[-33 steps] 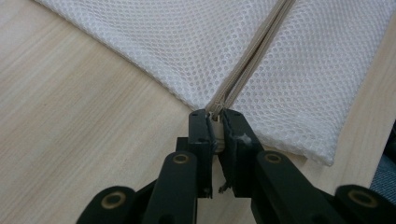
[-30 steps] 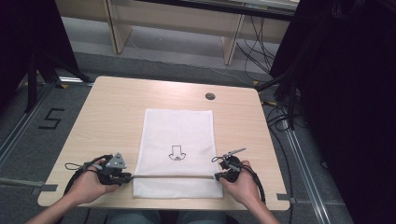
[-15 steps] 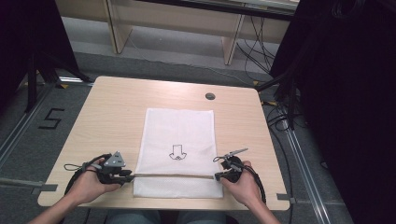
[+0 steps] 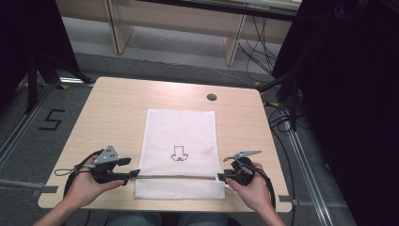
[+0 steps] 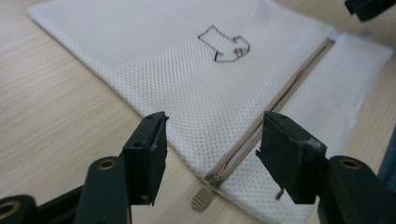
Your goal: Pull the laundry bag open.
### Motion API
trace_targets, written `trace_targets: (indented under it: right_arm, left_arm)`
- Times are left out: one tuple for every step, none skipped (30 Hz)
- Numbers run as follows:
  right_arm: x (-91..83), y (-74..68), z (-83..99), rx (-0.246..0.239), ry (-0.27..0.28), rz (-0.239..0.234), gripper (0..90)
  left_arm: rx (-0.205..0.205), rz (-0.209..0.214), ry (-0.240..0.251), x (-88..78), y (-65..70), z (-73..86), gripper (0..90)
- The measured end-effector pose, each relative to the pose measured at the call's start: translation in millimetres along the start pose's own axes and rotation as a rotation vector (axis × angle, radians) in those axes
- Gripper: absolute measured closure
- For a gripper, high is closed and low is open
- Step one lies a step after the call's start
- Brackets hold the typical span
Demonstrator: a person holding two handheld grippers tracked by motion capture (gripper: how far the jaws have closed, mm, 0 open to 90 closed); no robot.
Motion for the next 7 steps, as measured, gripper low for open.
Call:
trace_targets:
  right_arm:
    - [-3.4,-2.3,0.3,0.015,0.006,-0.011,62.0]
    - [-6.6,-1.7,0.6,0.014,0.01,-0.008,61.4]
    - [-9.9,-2.4,0.5,0.016,0.016,-0.007,60.8]
    - [-13.0,-4.7,0.7,0.025,0.019,-0.015,60.3]
    - [-14.4,-4.5,-0.5,0.027,0.038,-0.011,60.1]
    - [-19.2,-5.4,0.6,0.02,0.013,-0.018,59.8]
    - [-16.3,-6.1,-2.7,0.033,0.063,-0.015,59.5]
  left_arm:
    - [-0.02,-0.005,0.014,-5.1,1.5,0.7,40.8]
    - [-0.028,-0.011,0.027,-10.1,2.7,2.2,40.8]
    - [-0.029,-0.014,0.035,-15.2,3.1,4.0,40.8]
    - [-0.041,-0.019,0.049,-19.3,3.6,5.6,40.7]
    - [-0.047,-0.026,0.052,-24.5,2.8,7.3,40.2]
    - [-0.051,-0.03,0.06,-26.6,1.8,7.6,39.8]
    - [-0.05,-0.038,0.065,-28.8,-0.2,7.5,39.8]
Point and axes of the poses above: each handheld gripper's, and its own axes: x roughly forward along the jaws, z roughly out of its underside, y roughly to its right, the point moved 8 cm from there along x, roughly forward along the jaws, and after that the axes turned 3 degrees about x, right-handed, at the moved point
